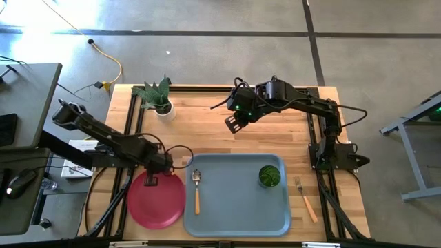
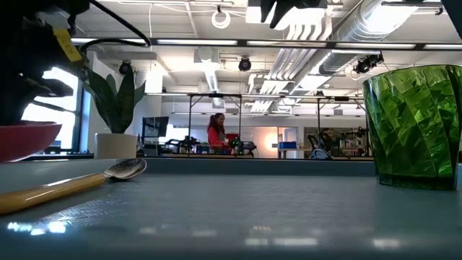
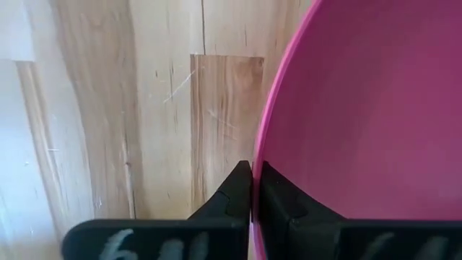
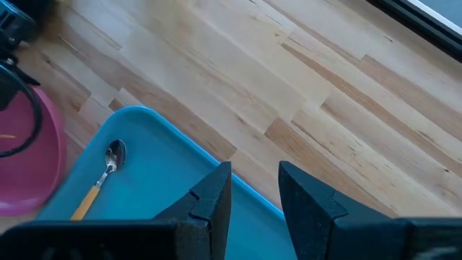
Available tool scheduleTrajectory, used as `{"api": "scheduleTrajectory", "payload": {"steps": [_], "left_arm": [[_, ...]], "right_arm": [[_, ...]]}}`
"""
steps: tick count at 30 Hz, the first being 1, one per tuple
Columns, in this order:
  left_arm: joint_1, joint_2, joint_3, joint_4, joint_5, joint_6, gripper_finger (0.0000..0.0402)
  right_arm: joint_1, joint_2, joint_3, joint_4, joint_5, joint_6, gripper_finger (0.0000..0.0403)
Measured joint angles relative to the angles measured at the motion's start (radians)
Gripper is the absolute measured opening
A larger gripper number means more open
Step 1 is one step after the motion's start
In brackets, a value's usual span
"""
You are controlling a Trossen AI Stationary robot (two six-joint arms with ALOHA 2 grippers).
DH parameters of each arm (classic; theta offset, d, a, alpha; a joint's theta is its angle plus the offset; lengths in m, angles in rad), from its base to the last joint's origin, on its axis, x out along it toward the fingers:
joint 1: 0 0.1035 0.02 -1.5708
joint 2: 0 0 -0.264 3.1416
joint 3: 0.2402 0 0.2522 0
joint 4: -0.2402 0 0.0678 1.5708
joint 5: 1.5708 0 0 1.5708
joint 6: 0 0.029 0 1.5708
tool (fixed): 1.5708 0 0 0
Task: Pick and place plate/cup/fork/spoon on tray
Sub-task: Put the pink plate on the blue tray
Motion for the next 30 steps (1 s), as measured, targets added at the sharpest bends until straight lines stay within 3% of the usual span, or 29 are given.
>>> {"api": "scheduleTrajectory", "payload": {"steps": [17,24,30], "left_arm": [[0.039,-0.225,0.0,-0.026,-0.007,-0.125,0.0],[0.081,-0.264,0.0,0.002,-0.002,-0.195,0.0],[0.116,-0.268,0.0,0.089,0.001,-0.343,0.0]], "right_arm": [[0.0,0.0,0.0,0.0,-0.04,-0.006,0.0108],[0.0,0.0,0.0,0.0,-0.04,-0.004,0.0108],[-0.005,0.0,0.0,0.0,-0.039,-0.006,0.0108]]}}
